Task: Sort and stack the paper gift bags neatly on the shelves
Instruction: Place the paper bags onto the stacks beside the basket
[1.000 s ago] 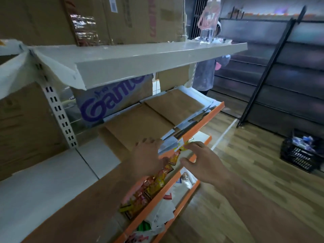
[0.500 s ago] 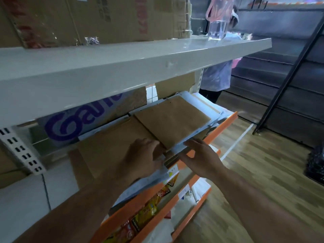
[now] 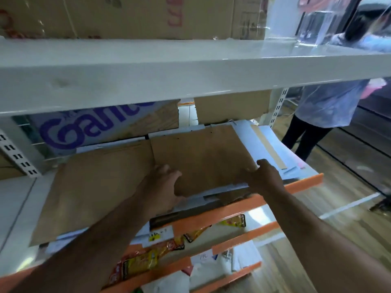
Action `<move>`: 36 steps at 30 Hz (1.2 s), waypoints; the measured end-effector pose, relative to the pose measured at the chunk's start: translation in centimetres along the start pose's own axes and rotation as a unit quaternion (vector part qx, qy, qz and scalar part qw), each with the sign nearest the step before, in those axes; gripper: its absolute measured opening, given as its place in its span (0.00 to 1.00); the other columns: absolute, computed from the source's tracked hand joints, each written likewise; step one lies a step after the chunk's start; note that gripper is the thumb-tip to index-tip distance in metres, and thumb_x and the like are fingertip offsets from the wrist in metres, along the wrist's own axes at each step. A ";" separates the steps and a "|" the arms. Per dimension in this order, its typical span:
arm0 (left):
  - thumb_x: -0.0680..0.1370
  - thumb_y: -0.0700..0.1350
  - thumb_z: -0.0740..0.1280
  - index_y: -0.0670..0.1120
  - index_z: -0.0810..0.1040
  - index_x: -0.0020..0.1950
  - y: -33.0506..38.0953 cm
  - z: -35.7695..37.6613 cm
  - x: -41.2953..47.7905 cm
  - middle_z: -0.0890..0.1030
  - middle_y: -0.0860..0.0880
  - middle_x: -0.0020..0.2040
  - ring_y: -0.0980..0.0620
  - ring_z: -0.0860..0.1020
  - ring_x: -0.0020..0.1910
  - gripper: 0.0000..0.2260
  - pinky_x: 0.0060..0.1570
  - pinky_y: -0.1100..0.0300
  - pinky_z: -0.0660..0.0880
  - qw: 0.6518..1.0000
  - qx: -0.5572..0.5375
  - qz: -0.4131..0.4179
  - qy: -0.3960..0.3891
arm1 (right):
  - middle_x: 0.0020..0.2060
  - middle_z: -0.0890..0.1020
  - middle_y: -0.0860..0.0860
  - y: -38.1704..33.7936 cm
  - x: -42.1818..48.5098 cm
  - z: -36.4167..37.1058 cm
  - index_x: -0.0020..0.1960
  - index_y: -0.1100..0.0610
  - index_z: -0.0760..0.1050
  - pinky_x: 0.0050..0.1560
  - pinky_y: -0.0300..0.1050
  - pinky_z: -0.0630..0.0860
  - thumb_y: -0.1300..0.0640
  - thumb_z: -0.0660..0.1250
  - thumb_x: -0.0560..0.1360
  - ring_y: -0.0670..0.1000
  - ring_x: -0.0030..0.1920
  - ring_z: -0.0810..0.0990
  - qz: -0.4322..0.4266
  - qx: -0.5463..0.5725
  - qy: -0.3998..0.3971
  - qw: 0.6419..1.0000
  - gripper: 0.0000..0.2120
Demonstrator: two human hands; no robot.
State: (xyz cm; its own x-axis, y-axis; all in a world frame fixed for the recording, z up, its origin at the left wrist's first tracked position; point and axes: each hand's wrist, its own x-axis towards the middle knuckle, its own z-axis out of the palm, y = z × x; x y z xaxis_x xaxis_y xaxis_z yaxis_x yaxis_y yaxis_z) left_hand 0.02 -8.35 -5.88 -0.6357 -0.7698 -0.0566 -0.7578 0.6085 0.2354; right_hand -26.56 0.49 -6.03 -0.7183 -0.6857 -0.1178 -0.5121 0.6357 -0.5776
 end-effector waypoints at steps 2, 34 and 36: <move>0.75 0.62 0.70 0.52 0.64 0.77 0.4 0.4 0.1 0.66 0.50 0.70 0.49 0.63 0.70 0.34 0.64 0.53 0.69 1.000 0.004 -0.020 -0.001 | 0.47 0.82 0.59 0.4 1.2 -0.2 0.51 0.60 0.75 0.41 0.46 0.72 0.44 0.67 0.69 0.59 0.45 0.80 0.027 0.014 -0.019 0.999 0.20; 0.72 0.64 0.72 0.53 0.70 0.72 -7.8 -1.7 -6.8 0.73 0.49 0.68 0.48 0.69 0.67 0.32 0.64 0.51 0.70 0.971 -0.127 -0.180 0.092 | 0.32 0.80 0.56 -7.7 -6.9 6.5 0.49 0.60 0.76 0.32 0.47 0.75 0.66 0.63 0.79 0.52 0.30 0.79 0.047 0.554 -0.192 0.809 0.04; 0.71 0.66 0.71 0.52 0.70 0.71 -9.7 -2.1 -8.1 0.71 0.46 0.70 0.44 0.68 0.67 0.33 0.62 0.49 0.70 0.964 -0.073 -0.237 0.094 | 0.34 0.80 0.56 -8.5 -7.9 7.3 0.49 0.59 0.76 0.33 0.47 0.76 0.65 0.63 0.79 0.51 0.30 0.79 0.061 0.562 -0.185 0.804 0.05</move>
State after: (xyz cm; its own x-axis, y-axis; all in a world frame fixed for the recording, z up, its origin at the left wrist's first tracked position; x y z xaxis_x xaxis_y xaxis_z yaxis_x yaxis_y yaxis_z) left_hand 12.90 -8.42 -5.66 -0.1747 -0.9845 -0.0181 -0.9195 0.1565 0.3605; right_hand -13.06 -2.07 -6.12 -0.4344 -0.8340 -0.3403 0.4499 0.1264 -0.8841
